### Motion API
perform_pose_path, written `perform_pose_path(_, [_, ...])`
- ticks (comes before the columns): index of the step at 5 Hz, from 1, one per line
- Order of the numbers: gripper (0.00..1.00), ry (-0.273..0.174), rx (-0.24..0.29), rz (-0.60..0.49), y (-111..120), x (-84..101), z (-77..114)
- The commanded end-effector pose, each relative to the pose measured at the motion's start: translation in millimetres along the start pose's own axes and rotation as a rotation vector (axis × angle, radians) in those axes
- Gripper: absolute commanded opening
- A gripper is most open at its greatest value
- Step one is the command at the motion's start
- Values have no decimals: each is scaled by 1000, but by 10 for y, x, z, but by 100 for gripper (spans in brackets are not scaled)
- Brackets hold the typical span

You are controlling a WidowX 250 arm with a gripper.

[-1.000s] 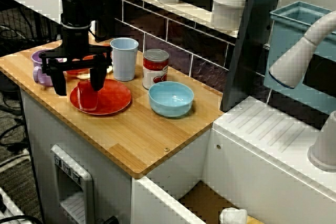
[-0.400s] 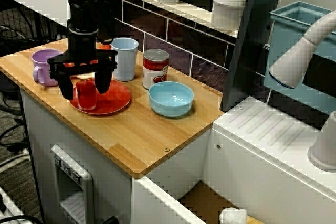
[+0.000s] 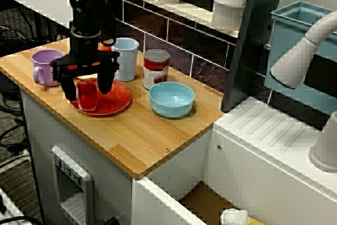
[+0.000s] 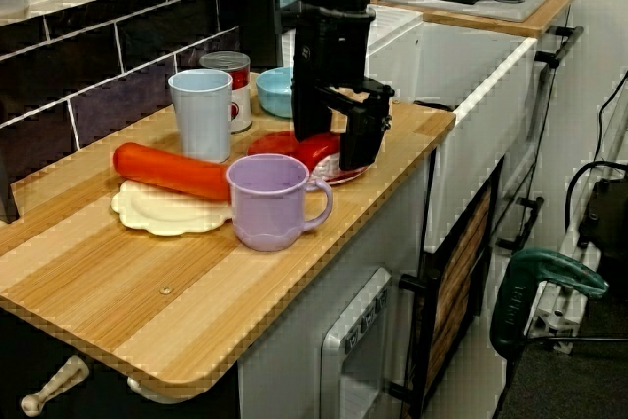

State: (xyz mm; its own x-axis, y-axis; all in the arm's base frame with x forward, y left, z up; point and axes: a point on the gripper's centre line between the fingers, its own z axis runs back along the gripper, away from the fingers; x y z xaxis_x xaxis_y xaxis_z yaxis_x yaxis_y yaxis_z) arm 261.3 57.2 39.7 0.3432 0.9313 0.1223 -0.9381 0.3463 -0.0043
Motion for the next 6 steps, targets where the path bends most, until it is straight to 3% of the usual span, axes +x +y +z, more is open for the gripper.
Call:
perform_pose_path(1, [0, -19, -38, -10, -63, 19, 80])
perform_pose_path(3, [0, -13, -68, -101, -158, -6, 231])
perform_pose_path(4, [0, -74, -111, -241, -288, -152, 331])
perform_pose_path(6, [0, -89, -206, -420, -363, -264, 575])
